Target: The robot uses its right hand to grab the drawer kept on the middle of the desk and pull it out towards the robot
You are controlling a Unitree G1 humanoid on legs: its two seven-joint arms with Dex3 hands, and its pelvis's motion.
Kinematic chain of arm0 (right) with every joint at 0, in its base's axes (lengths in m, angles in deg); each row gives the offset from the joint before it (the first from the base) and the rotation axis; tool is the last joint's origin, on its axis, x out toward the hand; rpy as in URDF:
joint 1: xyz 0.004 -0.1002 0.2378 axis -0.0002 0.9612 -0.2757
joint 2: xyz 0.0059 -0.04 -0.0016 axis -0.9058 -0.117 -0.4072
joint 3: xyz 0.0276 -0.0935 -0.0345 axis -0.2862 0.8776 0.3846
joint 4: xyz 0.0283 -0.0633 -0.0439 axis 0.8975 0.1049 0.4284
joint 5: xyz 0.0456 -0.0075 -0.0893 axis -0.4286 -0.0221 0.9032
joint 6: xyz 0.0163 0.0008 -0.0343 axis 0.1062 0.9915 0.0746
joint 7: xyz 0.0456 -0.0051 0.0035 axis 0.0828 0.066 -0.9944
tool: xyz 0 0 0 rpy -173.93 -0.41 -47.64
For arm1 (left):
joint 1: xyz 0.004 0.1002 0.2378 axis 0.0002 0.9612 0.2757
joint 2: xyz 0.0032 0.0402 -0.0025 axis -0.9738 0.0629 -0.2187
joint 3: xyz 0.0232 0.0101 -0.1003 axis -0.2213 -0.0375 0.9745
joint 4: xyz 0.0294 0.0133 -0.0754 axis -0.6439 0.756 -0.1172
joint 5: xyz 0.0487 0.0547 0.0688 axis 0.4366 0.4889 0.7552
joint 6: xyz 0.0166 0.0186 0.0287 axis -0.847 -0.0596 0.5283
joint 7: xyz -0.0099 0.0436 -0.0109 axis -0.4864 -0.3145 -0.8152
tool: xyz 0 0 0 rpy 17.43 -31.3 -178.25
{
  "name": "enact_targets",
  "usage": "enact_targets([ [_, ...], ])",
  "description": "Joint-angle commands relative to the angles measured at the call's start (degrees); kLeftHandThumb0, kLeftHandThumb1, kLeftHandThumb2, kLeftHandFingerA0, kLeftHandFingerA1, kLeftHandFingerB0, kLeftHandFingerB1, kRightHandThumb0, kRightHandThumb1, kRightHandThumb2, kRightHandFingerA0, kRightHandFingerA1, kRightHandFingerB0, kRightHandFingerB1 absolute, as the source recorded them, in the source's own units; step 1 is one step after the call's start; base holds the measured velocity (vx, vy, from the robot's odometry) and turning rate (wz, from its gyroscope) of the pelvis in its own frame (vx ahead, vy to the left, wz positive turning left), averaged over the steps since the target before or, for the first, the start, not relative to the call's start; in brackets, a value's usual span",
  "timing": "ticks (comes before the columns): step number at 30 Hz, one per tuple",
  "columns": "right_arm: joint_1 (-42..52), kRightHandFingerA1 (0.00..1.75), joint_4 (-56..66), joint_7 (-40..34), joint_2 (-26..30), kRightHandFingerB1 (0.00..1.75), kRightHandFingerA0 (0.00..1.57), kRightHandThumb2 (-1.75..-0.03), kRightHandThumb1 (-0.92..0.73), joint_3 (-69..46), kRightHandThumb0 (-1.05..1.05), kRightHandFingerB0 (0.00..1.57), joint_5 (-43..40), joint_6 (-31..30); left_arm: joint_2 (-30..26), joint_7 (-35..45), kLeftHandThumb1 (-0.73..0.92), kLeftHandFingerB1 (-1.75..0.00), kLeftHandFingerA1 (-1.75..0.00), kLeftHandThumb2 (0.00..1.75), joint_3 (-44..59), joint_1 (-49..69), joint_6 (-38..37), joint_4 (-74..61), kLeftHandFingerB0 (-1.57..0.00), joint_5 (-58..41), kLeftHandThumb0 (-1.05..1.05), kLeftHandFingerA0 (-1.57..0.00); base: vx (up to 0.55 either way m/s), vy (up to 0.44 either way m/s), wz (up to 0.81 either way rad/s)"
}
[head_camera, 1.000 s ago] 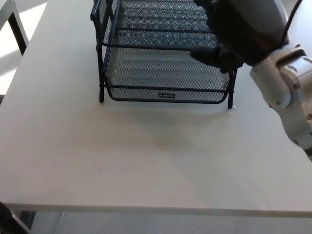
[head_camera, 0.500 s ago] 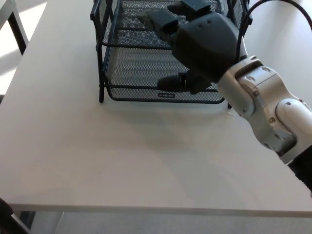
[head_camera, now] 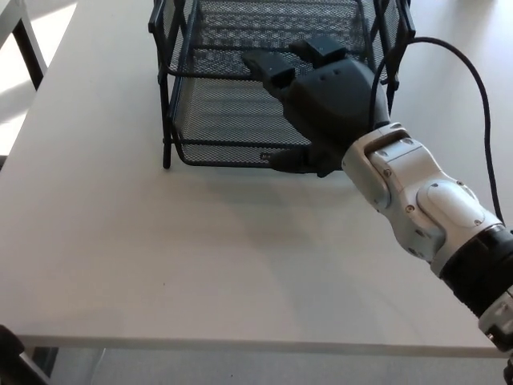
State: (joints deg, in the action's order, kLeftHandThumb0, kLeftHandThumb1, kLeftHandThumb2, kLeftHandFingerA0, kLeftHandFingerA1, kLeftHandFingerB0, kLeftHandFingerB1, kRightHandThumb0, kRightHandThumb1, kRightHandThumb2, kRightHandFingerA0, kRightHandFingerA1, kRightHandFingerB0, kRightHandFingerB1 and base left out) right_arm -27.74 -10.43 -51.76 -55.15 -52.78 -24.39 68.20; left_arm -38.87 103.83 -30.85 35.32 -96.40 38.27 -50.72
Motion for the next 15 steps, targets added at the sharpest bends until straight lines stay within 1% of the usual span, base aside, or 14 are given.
enact_targets([
  [1, -5.8, 0.45, -11.5, -19.4, -3.0, 0.33, 0.00, -0.57, -0.58, 0.0, -0.81, 0.07, 3.6, -1.8, 0.0, 0.5, 0.57, -0.59, -0.88, 0.57, -0.6, -0.4, -1.6, 0.4, -0.81, 0.4, -0.30, -0.81, 0.00, 0.000, 0.00],
  [2, -6.5, 0.33, -13.4, -21.1, -3.5, 0.29, 0.04, -0.89, -0.50, 0.0, -0.85, 0.03, 3.7, -2.0, 0.0, 0.4, 0.57, -0.59, -0.88, 0.57, -0.6, -0.4, -1.9, 0.4, -0.81, 0.5, -0.30, -0.81, 0.00, 0.000, 0.00],
  [3, -7.1, 0.35, -15.1, -22.6, -3.6, 0.30, 0.02, -0.88, -0.49, 0.4, -0.83, 0.08, 4.2, -2.5, 0.2, 0.6, 0.57, -0.58, -0.87, 0.57, -0.8, 0.3, -1.9, 0.1, -0.80, 0.5, -0.30, -0.80, 0.00, 0.000, 0.00],
  [7, -9.1, 0.37, -17.9, -23.5, -4.2, 0.27, 0.01, -0.87, -0.46, 0.2, -0.78, 0.07, 3.8, -2.1, 0.3, 0.9, 0.57, -0.57, -0.86, 0.57, -0.9, 0.2, -1.3, -0.3, -0.79, 0.7, -0.30, -0.79, 0.00, 0.000, 0.00],
  [10, -10.7, 0.39, -19.9, -24.1, -4.5, 0.26, 0.01, -0.86, -0.47, 0.1, -0.80, 0.09, 3.6, -1.8, 0.0, 1.4, 0.58, -0.57, -0.85, 0.57, -1.0, 0.3, -0.6, -1.0, -0.79, 0.9, -0.31, -0.78, 0.00, 0.000, 0.00],
  [11, -11.4, 0.38, -20.5, -23.7, -4.7, 0.27, 0.01, -0.87, -0.46, 0.1, -0.78, 0.07, 3.4, -1.6, -0.1, 1.5, 0.58, -0.57, -0.85, 0.57, -1.0, 0.4, -0.2, -1.3, -0.79, 1.0, -0.31, -0.78, 0.00, 0.000, 0.00],
  [12, -11.7, 0.41, -21.3, -24.4, -4.9, 0.31, 0.02, -0.86, -0.47, 0.1, -0.80, 0.06, 3.4, -1.5, 0.1, 1.6, 0.58, -0.57, -0.85, 0.57, -1.1, 0.7, 0.0, -1.8, -0.79, 0.8, -0.30, -0.78, 0.00, 0.000, 0.00],
  [13, -12.1, 0.45, -21.8, -25.0, -4.9, 0.35, 0.01, -0.86, -0.45, 0.2, -0.76, 0.08, 3.3, -1.1, 0.0, 1.2, 0.57, -0.57, -0.85, 0.57, -1.1, 0.7, -0.6, -1.7, -0.80, 1.3, -0.30, -0.79, 0.00, 0.000, 0.00],
  [14, -12.3, 0.45, -22.3, -25.4, -4.9, 0.35, 0.01, -0.86, -0.45, 0.3, -0.76, 0.08, 3.3, -0.9, -0.1, 1.1, 0.57, -0.57, -0.85, 0.57, -1.2, 0.6, -0.9, -1.6, -0.80, 1.5, -0.30, -0.79, 0.00, 0.000, 0.00],
  [15, -13.1, 0.53, -23.1, -26.8, -5.0, 0.36, 0.09, -0.59, -0.58, 0.3, -0.73, 0.16, 3.3, -0.6, -0.2, 1.3, 0.58, -0.55, -0.83, 0.57, -1.3, 0.4, -0.5, -1.6, -0.79, 1.4, -0.31, -0.78, 0.00, 0.000, 0.00],
])
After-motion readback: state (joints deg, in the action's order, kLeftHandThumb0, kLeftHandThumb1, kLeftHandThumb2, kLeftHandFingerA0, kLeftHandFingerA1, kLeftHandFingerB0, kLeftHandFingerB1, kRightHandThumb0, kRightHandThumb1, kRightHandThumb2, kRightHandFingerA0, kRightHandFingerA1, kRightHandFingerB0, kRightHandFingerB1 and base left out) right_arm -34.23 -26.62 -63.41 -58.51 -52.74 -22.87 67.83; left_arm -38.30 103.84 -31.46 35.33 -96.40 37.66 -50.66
